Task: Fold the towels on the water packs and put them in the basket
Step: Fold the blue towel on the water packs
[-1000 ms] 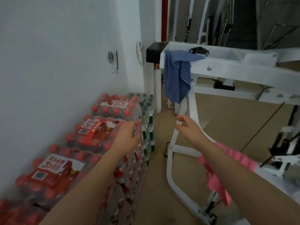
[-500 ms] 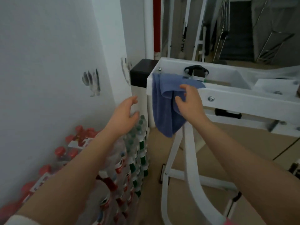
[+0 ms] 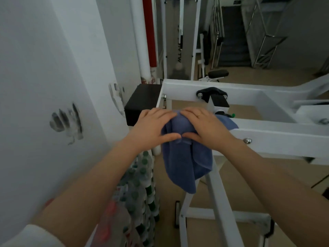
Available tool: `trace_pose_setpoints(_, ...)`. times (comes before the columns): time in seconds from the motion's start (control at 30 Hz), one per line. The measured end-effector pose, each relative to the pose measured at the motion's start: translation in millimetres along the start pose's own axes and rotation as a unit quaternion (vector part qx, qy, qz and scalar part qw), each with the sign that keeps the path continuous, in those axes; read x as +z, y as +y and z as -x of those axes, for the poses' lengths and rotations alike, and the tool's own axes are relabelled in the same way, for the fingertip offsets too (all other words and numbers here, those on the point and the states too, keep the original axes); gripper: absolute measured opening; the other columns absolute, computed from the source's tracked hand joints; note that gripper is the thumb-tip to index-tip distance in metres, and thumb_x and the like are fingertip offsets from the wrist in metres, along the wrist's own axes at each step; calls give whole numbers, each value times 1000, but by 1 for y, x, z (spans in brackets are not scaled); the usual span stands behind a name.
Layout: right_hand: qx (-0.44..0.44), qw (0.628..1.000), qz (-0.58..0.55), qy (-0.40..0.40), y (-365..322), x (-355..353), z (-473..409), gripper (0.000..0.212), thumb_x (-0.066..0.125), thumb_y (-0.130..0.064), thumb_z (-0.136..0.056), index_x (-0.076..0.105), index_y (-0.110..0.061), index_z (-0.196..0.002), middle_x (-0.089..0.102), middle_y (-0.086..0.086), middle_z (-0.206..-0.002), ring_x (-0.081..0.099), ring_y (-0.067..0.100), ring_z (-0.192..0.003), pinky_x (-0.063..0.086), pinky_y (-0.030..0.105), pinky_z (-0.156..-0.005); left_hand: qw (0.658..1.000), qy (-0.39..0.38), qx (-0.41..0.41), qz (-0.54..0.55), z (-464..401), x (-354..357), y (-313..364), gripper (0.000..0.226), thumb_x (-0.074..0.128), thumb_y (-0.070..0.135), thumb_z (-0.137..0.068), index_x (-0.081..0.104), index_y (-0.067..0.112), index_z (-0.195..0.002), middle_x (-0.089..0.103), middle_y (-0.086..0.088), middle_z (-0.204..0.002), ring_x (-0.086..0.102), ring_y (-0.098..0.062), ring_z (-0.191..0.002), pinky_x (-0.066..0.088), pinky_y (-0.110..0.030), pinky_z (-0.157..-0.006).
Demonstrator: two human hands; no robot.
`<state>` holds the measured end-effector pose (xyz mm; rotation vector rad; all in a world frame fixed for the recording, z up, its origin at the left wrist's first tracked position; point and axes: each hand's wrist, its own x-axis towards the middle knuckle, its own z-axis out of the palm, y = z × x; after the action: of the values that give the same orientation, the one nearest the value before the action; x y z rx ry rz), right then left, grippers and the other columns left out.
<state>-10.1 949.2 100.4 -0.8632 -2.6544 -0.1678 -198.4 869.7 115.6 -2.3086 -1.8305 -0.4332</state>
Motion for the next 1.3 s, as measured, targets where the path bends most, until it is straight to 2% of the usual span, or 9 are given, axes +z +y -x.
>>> trace_pose_setpoints(0.13, -24, 994, 19, 103, -1, 14, -7, 34, 44, -42, -83, 48, -14, -101, 64, 12, -105, 56, 27, -95, 52, 39, -76, 996, 83, 16, 9, -1, 21, -10, 50, 37, 52, -76, 57, 20, -110, 61, 1, -118, 53, -25, -112, 37, -36, -87)
trace_pose_setpoints(0.33, 12, 990, -94, 104, -7, -3, -17, 33, 42, -32, -91, 54, -1, -95, 56, 19, -96, 46, 28, -94, 37, 35, -79, 984, 143, -4, 103, -8, 11, -2, 37, 36, 36, -82, 59, 9, -92, 63, -6, -94, 55, -28, -92, 42, -38, -80)
trace_pose_setpoints(0.43, 49, 964, -207, 157, -24, -28, -18, 29, 40, -31, -90, 50, -6, -100, 50, 10, -98, 48, 26, -96, 35, 31, -80, 939, 216, -55, 263, 2, -12, 18, 8, 46, 23, -88, 50, 16, -86, 50, 9, -74, 47, -3, -69, 40, -24, -67)
trace_pose_setpoints(0.57, -10, 929, -327, 174, -63, -56, -8, 13, 36, -28, -91, 40, -17, -93, 45, -2, -86, 43, 10, -74, 32, 20, -67, 867, 269, -124, 400, 36, -39, 47, 9, 40, 30, -89, 44, 31, -80, 51, 10, -74, 49, 1, -66, 42, -21, -67)
trace_pose_setpoints(0.7, -80, 907, -401, 102, -112, -58, 14, 19, 33, -29, -92, 41, -13, -93, 43, -12, -78, 44, -1, -68, 35, 13, -61, 835, 314, -189, 410, 99, -54, 66, 12, 42, 27, -89, 47, 24, -78, 52, 2, -70, 49, -5, -63, 41, -20, -62)
trace_pose_setpoints(0.87, -175, 867, -467, -4, -192, -42, 33, 36, 33, -29, -90, 51, 2, -93, 58, 5, -82, 53, 19, -72, 38, 33, -64, 827, 300, -318, 353, 205, -74, 82, 20, 50, 43, -75, 48, 24, -69, 52, 4, -59, 44, -9, -55, 36, -25, -52)
trace_pose_setpoints(0.97, -227, 809, -533, -102, -257, -37, 48, 21, 41, -26, -90, 60, -19, -89, 65, -4, -85, 58, 11, -80, 44, 30, -73, 809, 310, -390, 312, 277, -94, 102, 21, 51, 43, -72, 50, 23, -64, 49, 4, -57, 42, -7, -55, 34, -23, -52)
trace_pose_setpoints(1.1, -285, 727, -590, -204, -355, -50, 81, 25, 45, -23, -93, 61, -33, -77, 62, -20, -70, 54, -2, -70, 45, 30, -71, 755, 356, -486, 257, 376, -130, 140, 18, 51, 28, -80, 52, 23, -63, 50, 12, -52, 42, -3, -54, 37, -18, -51)
trace_pose_setpoints(1.3, -281, 606, -645, -370, -487, -68, 156, 26, 42, -9, -95, 64, -4, -81, 63, 9, -82, 57, 18, -79, 48, 40, -78, 633, 413, -644, 118, 518, -159, 210, 14, 52, 25, -92, 51, 27, -78, 59, 6, -59, 46, -4, -47, 36, -21, -47)
